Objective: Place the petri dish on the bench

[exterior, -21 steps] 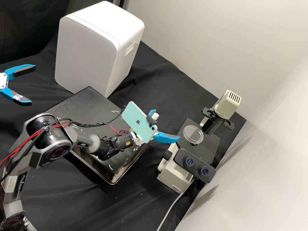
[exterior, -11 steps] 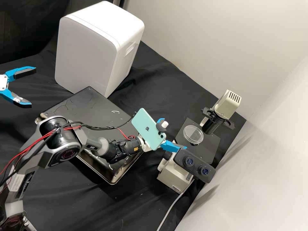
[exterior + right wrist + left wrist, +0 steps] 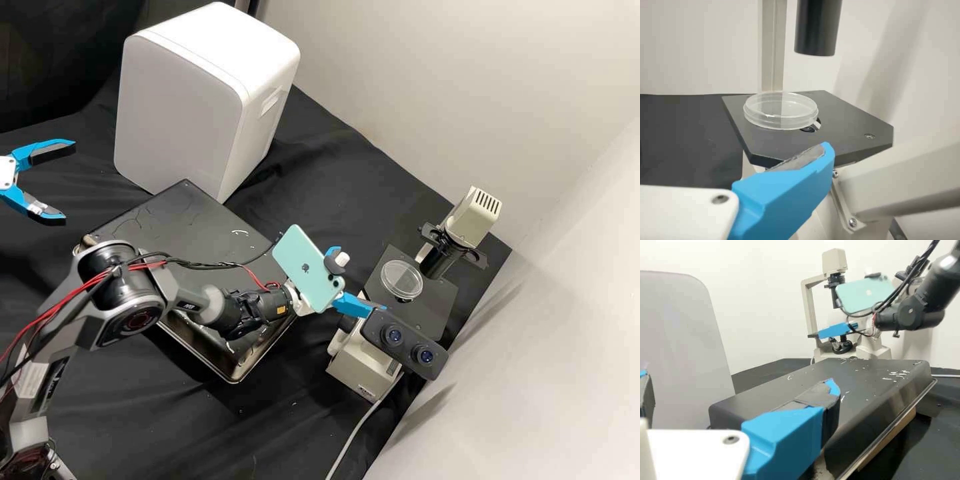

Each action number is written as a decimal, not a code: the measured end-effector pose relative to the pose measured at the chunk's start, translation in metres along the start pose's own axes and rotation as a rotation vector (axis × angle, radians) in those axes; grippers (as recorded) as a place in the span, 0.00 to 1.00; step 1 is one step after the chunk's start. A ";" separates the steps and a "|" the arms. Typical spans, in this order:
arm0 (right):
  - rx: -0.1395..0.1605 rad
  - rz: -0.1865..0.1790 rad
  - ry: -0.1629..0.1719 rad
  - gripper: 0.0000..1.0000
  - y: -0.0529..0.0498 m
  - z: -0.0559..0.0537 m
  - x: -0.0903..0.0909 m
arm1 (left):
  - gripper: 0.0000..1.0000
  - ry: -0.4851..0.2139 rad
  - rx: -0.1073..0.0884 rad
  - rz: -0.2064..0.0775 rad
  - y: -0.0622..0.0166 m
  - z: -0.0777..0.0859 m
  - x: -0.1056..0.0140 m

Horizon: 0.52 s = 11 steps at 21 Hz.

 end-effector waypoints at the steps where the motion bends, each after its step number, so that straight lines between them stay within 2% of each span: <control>1: 0.000 0.006 0.005 1.00 0.004 -0.003 -0.007 | 1.00 0.000 0.000 0.000 0.0000 0.000 0.000; 3: 0.003 0.011 0.010 1.00 0.009 -0.007 -0.018 | 1.00 0.000 0.000 0.000 0.0000 0.000 0.000; 4: 0.005 0.016 0.015 1.00 0.012 -0.009 -0.024 | 1.00 0.000 0.007 0.000 0.0000 0.000 0.000; 6: 0.001 0.024 0.036 1.00 0.017 -0.015 -0.032 | 1.00 0.003 0.003 0.000 0.0000 0.000 0.000; 8: 0.009 0.034 0.048 1.00 0.022 -0.019 -0.035 | 1.00 -0.001 0.007 0.000 -0.0001 0.001 0.000; 9: 0.015 0.039 0.053 1.00 0.023 -0.020 -0.036 | 1.00 -0.003 0.017 0.000 -0.0001 0.001 0.000; 11: 0.017 0.046 0.060 1.00 0.025 -0.022 -0.034 | 1.00 -0.003 0.018 0.000 -0.0001 0.001 0.000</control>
